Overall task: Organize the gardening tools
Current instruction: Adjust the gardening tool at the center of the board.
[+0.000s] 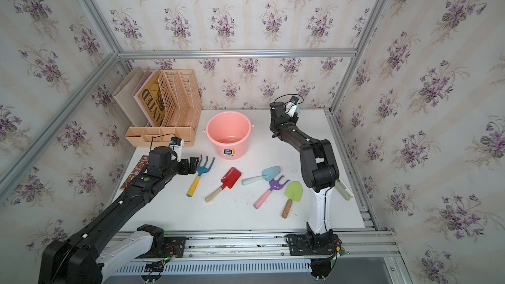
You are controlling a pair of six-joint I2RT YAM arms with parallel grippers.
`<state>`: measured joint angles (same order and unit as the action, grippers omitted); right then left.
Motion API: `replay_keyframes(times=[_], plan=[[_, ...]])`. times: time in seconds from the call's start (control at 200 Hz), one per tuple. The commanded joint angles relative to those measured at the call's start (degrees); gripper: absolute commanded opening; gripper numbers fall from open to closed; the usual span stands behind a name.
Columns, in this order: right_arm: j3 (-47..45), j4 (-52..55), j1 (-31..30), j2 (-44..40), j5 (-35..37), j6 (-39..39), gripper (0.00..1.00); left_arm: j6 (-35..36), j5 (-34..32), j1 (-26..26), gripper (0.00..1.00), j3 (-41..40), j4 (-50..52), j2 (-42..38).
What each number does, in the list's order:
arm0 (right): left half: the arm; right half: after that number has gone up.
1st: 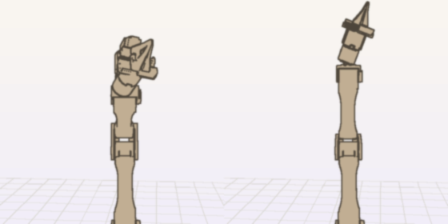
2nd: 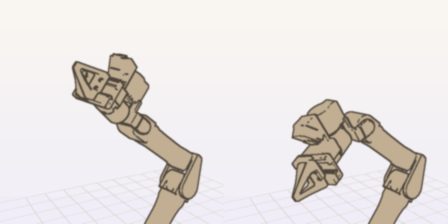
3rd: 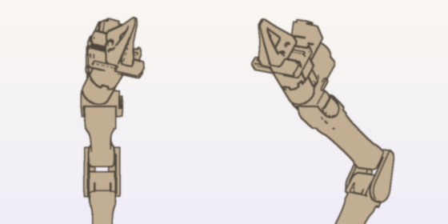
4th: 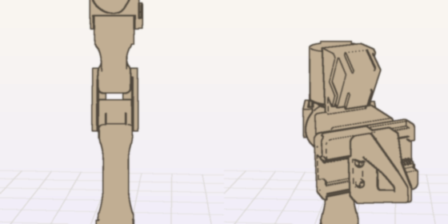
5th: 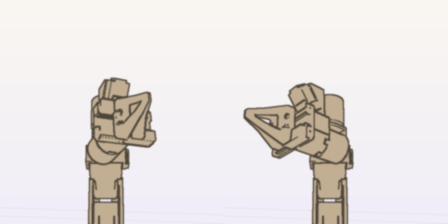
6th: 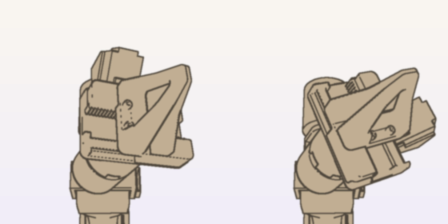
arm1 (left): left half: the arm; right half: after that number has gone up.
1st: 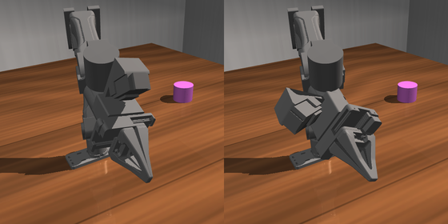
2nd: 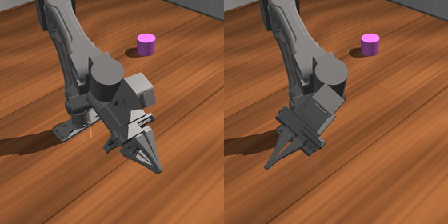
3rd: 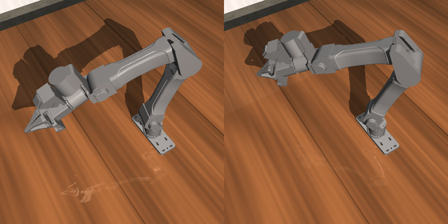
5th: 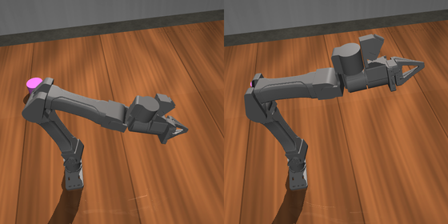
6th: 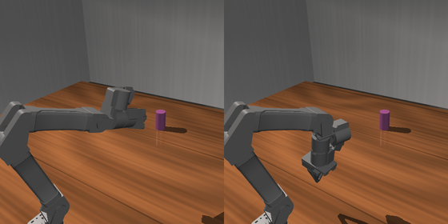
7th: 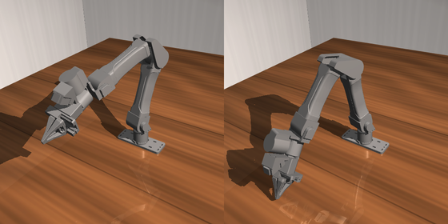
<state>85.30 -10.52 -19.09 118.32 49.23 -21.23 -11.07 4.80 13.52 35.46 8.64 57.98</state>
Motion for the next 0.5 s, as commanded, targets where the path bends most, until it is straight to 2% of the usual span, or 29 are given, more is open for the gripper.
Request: replay_keyframes(times=[0.0,0.175,0.35,0.495], plan=[[0.1,-17.3,-0.8,2.9,5.1,9.3,0.00,0.3,-1.4,0.0,0.99,-0.2,-2.5,-1.0],[6.1,-27.2,-1.5,10.7,8.2,19.2,0.00,0.3,-2.0,0.0,0.99,-0.5,-2.3,-1.3],[6.6,-39.4,-1.6,14.9,9.9,28.9,0.00,0.8,-3.3,0.0,0.99,-1.2,-2.3,-2.7],[6.1,-43.7,-1.7,16.8,10.2,31.8,0.00,0.6,-3.4,0.0,0.99,-1.4,-3.1,-2.5]])
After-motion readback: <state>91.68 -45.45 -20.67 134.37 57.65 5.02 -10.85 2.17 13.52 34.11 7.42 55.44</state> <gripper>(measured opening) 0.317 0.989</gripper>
